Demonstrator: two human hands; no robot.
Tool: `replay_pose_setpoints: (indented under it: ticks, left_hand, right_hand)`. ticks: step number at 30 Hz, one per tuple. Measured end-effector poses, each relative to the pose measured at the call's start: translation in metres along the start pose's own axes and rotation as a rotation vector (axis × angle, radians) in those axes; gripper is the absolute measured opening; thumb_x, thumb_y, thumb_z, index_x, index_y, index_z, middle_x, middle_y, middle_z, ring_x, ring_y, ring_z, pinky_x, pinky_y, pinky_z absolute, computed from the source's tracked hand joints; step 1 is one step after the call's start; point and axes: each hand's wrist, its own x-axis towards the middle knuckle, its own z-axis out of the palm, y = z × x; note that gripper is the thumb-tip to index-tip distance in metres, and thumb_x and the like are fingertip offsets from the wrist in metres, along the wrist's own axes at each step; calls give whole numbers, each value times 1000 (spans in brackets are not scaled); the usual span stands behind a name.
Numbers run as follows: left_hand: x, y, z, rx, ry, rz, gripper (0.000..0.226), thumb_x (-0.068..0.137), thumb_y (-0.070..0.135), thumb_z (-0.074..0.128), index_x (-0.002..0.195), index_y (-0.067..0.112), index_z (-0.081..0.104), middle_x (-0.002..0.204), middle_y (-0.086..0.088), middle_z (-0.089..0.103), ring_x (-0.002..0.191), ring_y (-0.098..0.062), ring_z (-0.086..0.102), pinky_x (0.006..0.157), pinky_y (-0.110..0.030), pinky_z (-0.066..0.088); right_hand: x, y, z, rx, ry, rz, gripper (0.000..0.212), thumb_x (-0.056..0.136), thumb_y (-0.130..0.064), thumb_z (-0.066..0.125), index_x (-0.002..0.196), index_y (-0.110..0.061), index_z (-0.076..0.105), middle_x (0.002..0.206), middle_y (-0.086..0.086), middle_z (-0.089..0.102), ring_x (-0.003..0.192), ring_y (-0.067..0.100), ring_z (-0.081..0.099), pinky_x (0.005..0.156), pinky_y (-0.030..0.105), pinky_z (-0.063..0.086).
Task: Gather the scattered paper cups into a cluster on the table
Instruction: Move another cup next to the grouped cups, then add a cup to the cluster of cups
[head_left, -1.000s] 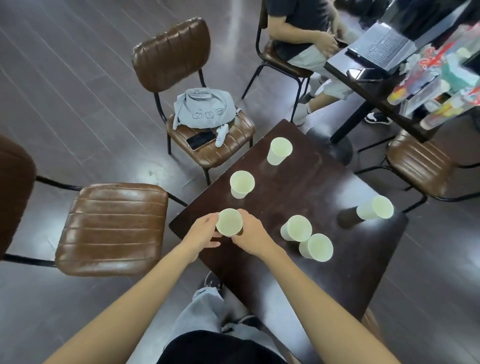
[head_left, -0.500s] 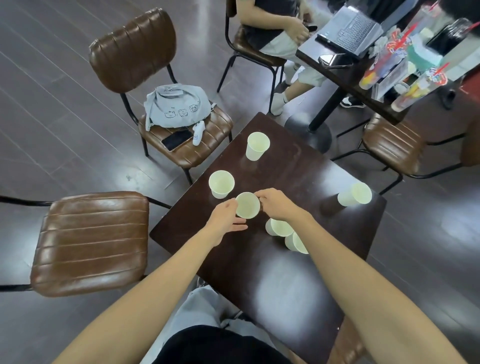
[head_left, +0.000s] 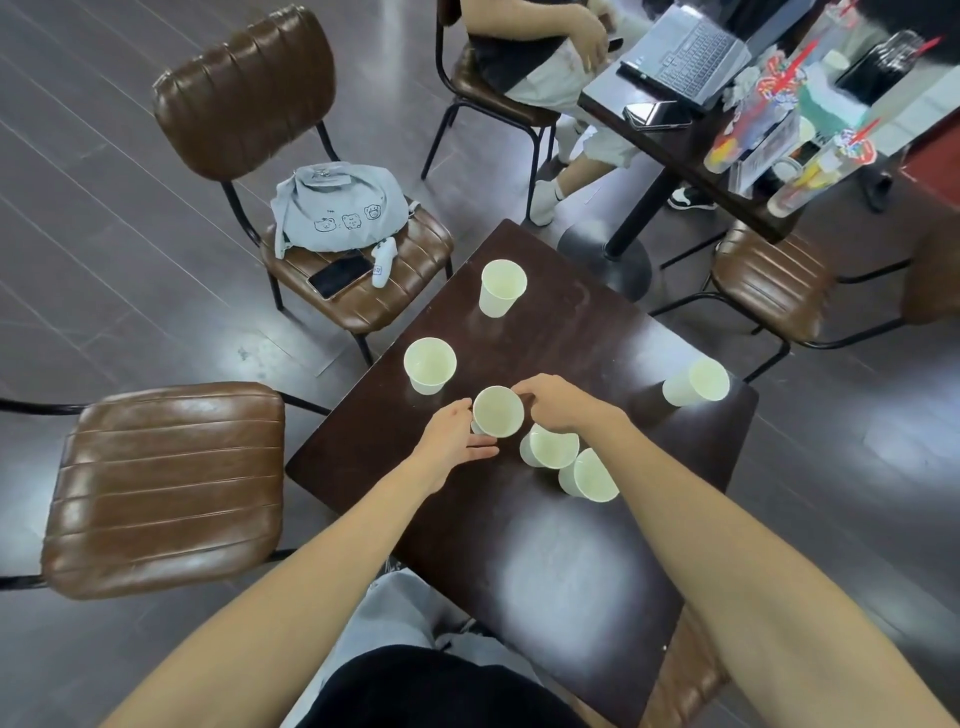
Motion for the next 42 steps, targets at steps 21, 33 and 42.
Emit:
replay_pose_setpoints:
  ticks: [21, 33, 42]
  left_hand:
    - [15, -10, -50, 13, 254, 16, 59, 101, 6, 41, 154, 32, 29, 151, -12, 42, 96, -23, 69, 60, -29, 61]
    - [36, 36, -76, 143, 258, 169, 49, 105, 9, 40, 151, 24, 38, 147, -6, 48, 108, -18, 61, 83, -32, 57]
    - [49, 67, -51, 298, 61, 181, 43, 105, 10, 39, 146, 23, 45, 141, -5, 51, 114, -22, 63, 92, -32, 55]
  right_hand:
    - [10, -20, -6, 122, 183, -17, 50, 98, 0, 37, 146, -7, 51, 147, 13, 56, 137, 29, 51, 112, 35, 41]
    - [54, -77, 8, 186, 134, -81, 40, 103, -9, 40, 138, -6, 58, 138, 16, 63, 124, 34, 59, 106, 40, 47]
    - [60, -56, -9, 245, 230, -27, 33, 101, -11, 40, 116, -2, 68, 116, 15, 71, 105, 33, 66, 93, 42, 53]
